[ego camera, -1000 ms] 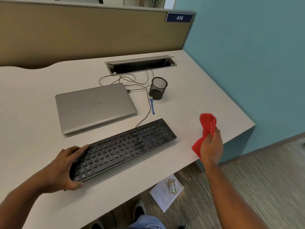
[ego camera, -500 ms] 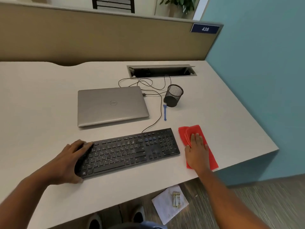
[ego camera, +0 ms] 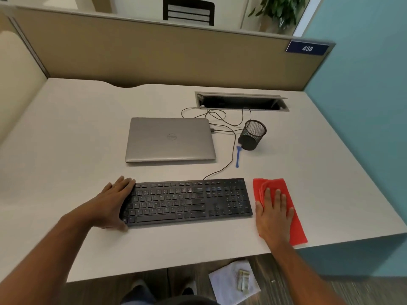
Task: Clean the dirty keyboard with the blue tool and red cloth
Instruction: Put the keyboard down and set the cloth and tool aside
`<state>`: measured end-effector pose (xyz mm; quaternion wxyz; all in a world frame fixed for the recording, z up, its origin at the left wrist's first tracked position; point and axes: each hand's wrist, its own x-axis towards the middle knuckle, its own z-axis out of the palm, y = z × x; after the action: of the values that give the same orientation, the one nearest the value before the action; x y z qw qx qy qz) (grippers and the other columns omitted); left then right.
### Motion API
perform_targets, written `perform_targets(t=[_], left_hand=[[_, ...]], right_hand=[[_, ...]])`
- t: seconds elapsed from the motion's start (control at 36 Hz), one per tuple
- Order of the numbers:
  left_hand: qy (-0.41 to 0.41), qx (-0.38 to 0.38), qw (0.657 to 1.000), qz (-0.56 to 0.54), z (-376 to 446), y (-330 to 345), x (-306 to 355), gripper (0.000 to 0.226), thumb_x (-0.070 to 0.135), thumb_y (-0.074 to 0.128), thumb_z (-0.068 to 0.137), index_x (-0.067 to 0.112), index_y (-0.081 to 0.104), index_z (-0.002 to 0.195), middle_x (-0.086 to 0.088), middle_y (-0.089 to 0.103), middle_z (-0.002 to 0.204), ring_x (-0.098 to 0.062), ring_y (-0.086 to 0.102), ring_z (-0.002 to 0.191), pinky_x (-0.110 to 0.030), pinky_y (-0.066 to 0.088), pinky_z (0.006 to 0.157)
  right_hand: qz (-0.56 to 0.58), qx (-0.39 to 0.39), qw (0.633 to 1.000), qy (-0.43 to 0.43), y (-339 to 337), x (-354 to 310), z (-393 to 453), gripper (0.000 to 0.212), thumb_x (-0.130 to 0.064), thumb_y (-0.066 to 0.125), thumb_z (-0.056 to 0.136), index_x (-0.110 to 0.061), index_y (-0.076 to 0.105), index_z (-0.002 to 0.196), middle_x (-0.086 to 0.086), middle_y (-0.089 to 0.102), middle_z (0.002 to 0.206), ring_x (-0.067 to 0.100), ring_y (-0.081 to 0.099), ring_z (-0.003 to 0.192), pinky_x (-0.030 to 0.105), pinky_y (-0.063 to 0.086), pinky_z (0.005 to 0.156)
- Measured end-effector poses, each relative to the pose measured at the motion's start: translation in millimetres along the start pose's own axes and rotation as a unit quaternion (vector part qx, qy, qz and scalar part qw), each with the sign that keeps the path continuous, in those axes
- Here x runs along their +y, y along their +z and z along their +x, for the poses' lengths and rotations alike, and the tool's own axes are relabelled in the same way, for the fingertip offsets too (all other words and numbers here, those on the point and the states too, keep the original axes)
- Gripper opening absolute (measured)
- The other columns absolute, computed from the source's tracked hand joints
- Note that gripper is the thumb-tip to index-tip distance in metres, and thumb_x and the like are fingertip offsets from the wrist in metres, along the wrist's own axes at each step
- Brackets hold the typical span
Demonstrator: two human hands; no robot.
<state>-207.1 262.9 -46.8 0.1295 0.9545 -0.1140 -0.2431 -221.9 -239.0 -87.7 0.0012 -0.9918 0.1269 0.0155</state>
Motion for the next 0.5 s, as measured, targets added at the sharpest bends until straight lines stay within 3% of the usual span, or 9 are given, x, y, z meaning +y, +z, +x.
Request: perform_targets(t=[0.11, 0.25, 0.33, 0.39, 0.44, 0.5], left_hand=[[-0.011, 0.0, 1.0, -0.018, 4.7, -2.7, 8.6, 0.14, 0.075, 0.073, 0.075, 0.012, -0.015, 0.163, -0.004, -0.014, 0.172, -0.018, -0.02, 0.156, -0.031, -0.013, 0.122], [-0.019, 0.063, 0.996, -0.058, 7.6, -7.8, 35.6, 0.103, 0.07, 0.057, 0.092, 0.02, 0.006, 0.166, 0.001, 0.006, 0.174, -0.02, 0.008, 0.159, -0.037, 0.011, 0.128], [-0.01, 0.096, 0.993, -0.065, 11.4, -6.3, 48.4, 0.092, 0.067, 0.05, 0.097, 0.021, 0.01, 0.166, 0.002, 0.01, 0.173, -0.017, 0.013, 0.158, -0.037, 0.015, 0.127], [0.001, 0.107, 0.993, -0.059, 13.3, -4.3, 54.3, 0.092, 0.074, 0.041, 0.097, 0.021, 0.01, 0.166, 0.002, 0.009, 0.173, -0.017, 0.013, 0.158, -0.033, 0.01, 0.126], [0.018, 0.112, 0.992, -0.048, 16.4, 1.8, 53.8, 0.107, 0.091, 0.015, 0.086, 0.02, 0.011, 0.166, 0.002, 0.011, 0.173, -0.015, 0.011, 0.159, -0.028, 0.001, 0.124], [0.025, 0.114, 0.993, -0.03, 21.8, 12.1, 47.5, 0.12, 0.094, -0.011, 0.076, 0.019, 0.014, 0.166, 0.001, 0.014, 0.172, -0.012, 0.009, 0.159, -0.028, -0.003, 0.124]], right_hand=[[-0.002, -0.002, 1.0, -0.002, -2.6, 0.1, 0.3, 0.071, -0.06, 0.013, 0.101, -0.021, 0.012, 0.16, 0.014, 0.021, 0.165, 0.036, 0.019, 0.152, 0.059, 0.02, 0.12], [0.007, 0.008, 1.0, 0.01, -12.2, -4.2, 2.5, 0.073, -0.061, 0.007, 0.101, -0.019, 0.019, 0.159, 0.012, 0.025, 0.164, 0.034, 0.021, 0.152, 0.055, 0.018, 0.122], [0.006, 0.014, 1.0, 0.009, -13.1, -7.9, 5.2, 0.072, -0.061, 0.011, 0.102, -0.018, 0.018, 0.16, 0.011, 0.023, 0.164, 0.034, 0.021, 0.152, 0.054, 0.018, 0.122], [0.003, 0.003, 1.0, 0.003, -12.1, -10.5, 5.6, 0.071, -0.06, 0.016, 0.103, -0.018, 0.012, 0.161, 0.01, 0.017, 0.166, 0.033, 0.016, 0.153, 0.054, 0.016, 0.123], [-0.002, -0.013, 1.0, -0.003, -11.4, -13.1, 4.8, 0.071, -0.059, 0.016, 0.103, -0.02, 0.004, 0.161, 0.007, 0.01, 0.168, 0.03, 0.01, 0.154, 0.053, 0.012, 0.124], [-0.007, -0.022, 1.0, -0.002, -11.0, -14.8, 2.9, 0.071, -0.059, 0.015, 0.103, -0.02, 0.001, 0.161, 0.006, 0.006, 0.168, 0.029, 0.006, 0.155, 0.052, 0.009, 0.124]])
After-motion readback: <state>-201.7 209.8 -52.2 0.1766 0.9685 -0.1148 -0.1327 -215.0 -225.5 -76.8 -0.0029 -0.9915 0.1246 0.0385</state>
